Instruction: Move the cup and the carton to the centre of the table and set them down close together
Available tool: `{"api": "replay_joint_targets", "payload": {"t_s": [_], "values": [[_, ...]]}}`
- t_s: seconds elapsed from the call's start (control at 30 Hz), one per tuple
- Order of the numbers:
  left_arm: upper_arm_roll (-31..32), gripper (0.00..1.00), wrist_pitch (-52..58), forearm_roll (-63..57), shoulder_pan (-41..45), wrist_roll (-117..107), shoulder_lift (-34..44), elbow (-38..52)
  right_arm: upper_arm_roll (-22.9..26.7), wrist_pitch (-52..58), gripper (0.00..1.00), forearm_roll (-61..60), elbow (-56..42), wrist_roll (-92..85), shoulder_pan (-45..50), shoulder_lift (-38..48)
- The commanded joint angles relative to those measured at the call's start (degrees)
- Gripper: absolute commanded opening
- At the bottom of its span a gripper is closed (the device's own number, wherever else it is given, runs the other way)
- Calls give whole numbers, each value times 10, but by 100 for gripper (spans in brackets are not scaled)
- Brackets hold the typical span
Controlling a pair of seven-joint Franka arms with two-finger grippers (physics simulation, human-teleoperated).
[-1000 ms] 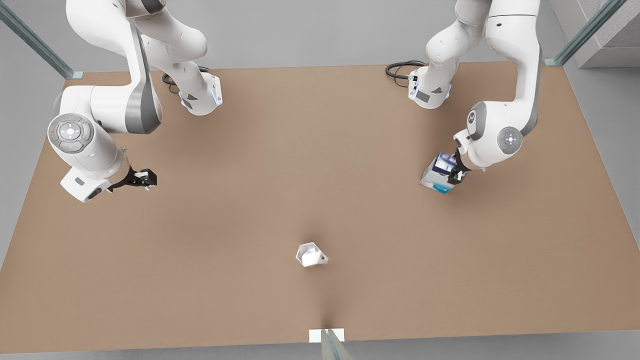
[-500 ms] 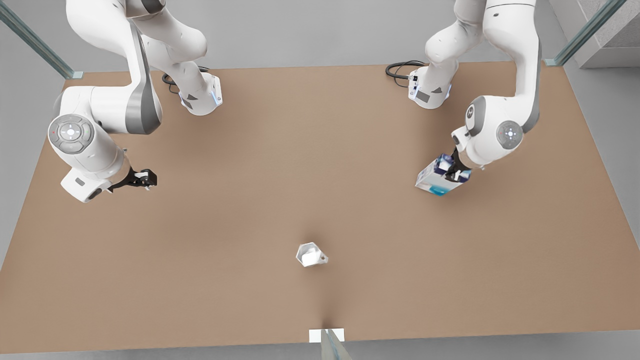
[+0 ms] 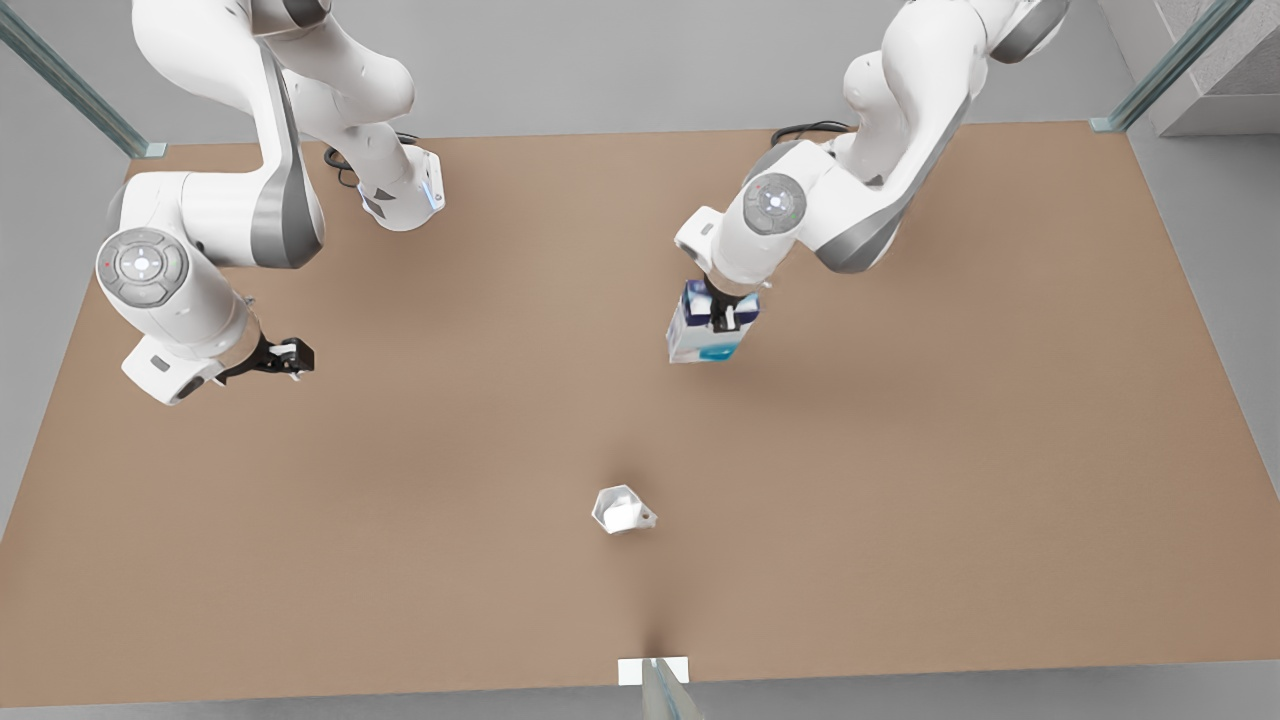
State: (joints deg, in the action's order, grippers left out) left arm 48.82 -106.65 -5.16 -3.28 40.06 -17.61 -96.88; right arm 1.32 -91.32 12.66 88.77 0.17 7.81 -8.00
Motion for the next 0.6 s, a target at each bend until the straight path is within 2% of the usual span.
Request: {"api": "replay_joint_targets", "payload": {"t_s": [0.0, 0.17, 0.2, 0.23, 0.33, 0.57], "values": [[0, 34, 3, -45, 6, -1, -6, 5, 0, 0, 100, 0, 0, 0, 0, 0], [-7, 34, 3, -165, 46, -12, -118, 99, 0, -3, 100, 0, 1, -1, 0, 0], [-34, 34, 3, -167, 71, -11, -132, 120, 0, -3, 100, 0, 1, 0, -1, 0], [-104, 34, -1, -166, 143, -12, -139, 142, 0, -3, 100, 0, 3, -1, -1, 0], [-146, 34, -8, -166, 206, -13, -158, 169, 0, -4, 100, 0, 4, 0, -1, 0], [-146, 34, -7, -166, 267, -104, -191, 195, 0, -4, 100, 0, 5, 0, -1, 0]]}}
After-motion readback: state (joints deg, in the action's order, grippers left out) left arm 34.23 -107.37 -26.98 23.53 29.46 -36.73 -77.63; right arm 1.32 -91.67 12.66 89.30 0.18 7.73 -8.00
